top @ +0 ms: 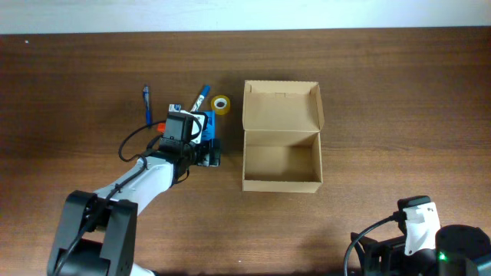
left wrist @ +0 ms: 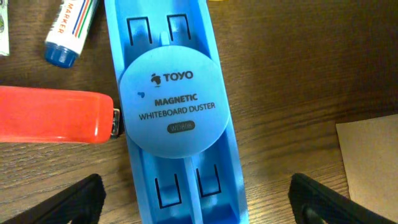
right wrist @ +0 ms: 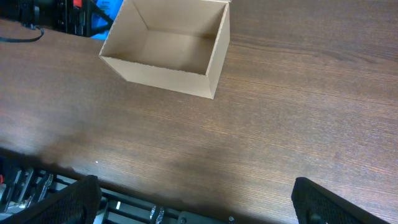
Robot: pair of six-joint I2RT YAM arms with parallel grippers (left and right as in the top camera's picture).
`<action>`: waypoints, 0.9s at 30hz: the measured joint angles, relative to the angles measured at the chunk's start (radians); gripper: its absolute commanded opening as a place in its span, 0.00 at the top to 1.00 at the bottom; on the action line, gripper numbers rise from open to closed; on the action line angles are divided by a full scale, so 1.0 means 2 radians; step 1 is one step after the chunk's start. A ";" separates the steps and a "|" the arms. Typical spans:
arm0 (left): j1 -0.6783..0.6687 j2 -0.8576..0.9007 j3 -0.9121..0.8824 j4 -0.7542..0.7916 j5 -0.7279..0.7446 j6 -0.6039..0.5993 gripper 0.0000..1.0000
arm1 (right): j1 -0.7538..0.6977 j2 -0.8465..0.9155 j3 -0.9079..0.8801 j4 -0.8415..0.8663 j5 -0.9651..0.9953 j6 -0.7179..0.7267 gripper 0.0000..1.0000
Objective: Pack container
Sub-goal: 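Reach the left gripper to the blue whiteboard duster and grasp it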
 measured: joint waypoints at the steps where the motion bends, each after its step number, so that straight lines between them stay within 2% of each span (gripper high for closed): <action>1: 0.000 0.000 0.000 0.002 0.000 -0.001 0.08 | 0.000 0.000 0.000 0.000 0.000 0.000 0.01; 9: -0.025 0.000 0.000 0.019 -0.019 -0.010 0.09 | 0.000 0.000 0.000 0.000 0.000 0.000 0.01; 21: -0.026 0.009 0.001 0.021 -0.043 -0.040 0.11 | 0.000 0.000 0.000 0.000 0.000 0.000 0.01; 22: -0.026 0.015 0.001 0.021 -0.043 -0.045 0.17 | 0.000 0.000 0.000 0.000 0.000 0.000 0.01; 24: -0.026 0.021 0.001 0.025 -0.043 -0.053 0.19 | 0.000 0.000 0.000 0.000 0.000 0.000 0.01; 27: -0.026 0.025 0.001 0.033 -0.043 -0.062 0.27 | 0.000 0.000 0.000 0.000 0.000 0.000 0.01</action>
